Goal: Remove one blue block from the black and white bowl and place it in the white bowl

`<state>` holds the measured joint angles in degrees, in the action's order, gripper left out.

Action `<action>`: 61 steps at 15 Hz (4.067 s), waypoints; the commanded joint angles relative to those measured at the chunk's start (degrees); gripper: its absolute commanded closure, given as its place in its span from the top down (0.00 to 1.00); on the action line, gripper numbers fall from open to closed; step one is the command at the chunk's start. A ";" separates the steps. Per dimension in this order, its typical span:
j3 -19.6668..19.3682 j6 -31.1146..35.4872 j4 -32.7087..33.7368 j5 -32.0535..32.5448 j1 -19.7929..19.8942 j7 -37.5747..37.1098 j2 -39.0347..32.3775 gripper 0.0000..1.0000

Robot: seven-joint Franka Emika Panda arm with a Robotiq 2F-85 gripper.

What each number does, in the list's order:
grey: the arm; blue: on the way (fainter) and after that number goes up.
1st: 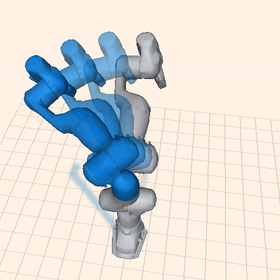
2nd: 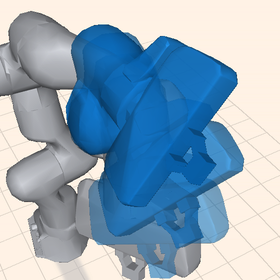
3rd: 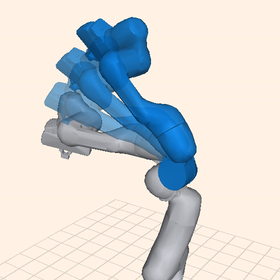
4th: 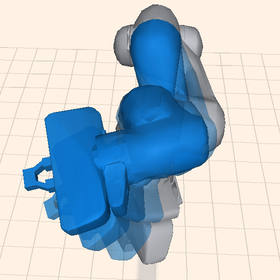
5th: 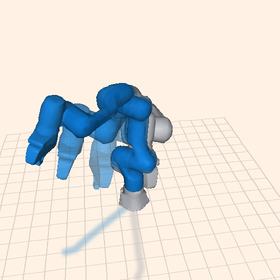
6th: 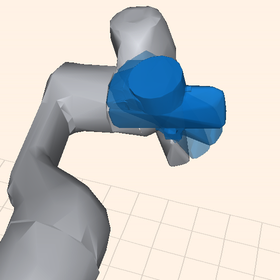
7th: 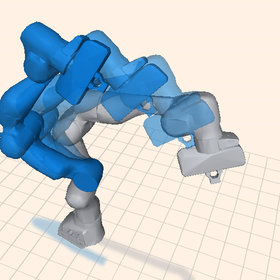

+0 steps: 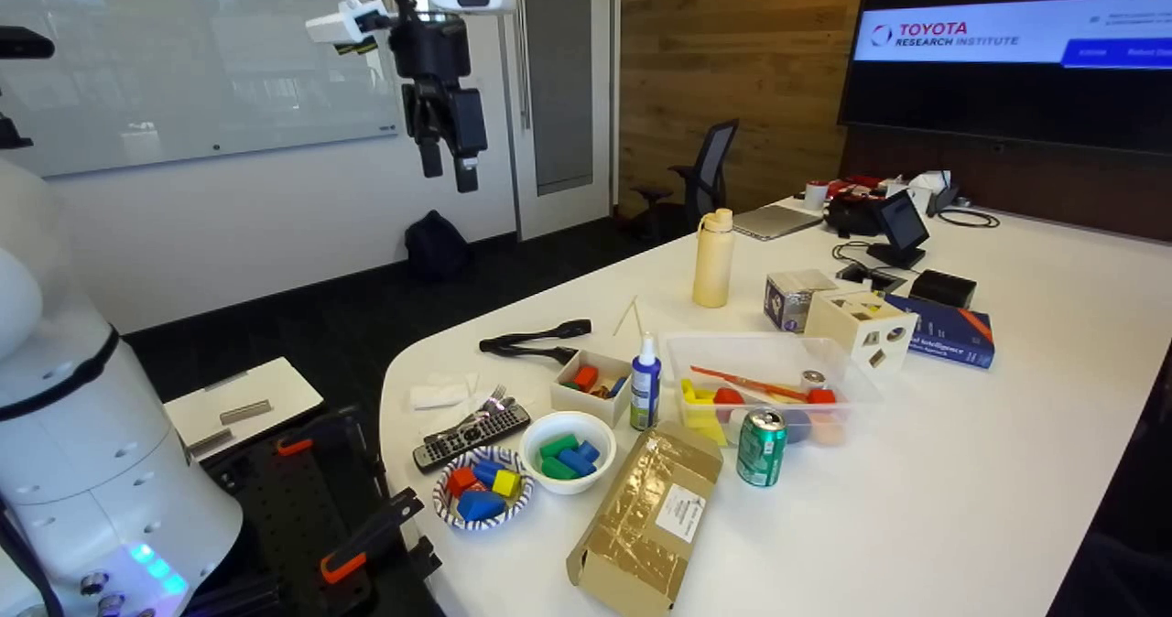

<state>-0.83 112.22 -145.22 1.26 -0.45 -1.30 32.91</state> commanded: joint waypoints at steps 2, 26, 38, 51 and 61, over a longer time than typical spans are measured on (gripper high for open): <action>-3.72 15.72 -8.09 -0.60 0.98 5.31 -9.52 1.00; 3.79 62.25 -8.32 -39.13 5.72 32.05 -61.93 1.00; 6.46 67.90 -4.63 -39.83 8.85 31.02 -71.24 0.74; 3.57 68.60 -8.36 -39.73 5.44 29.32 -66.23 0.09; -13.65 60.66 -7.39 -9.78 -10.14 -1.76 -57.87 0.09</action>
<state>-11.70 173.36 -153.28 -12.77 -8.08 2.50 -27.45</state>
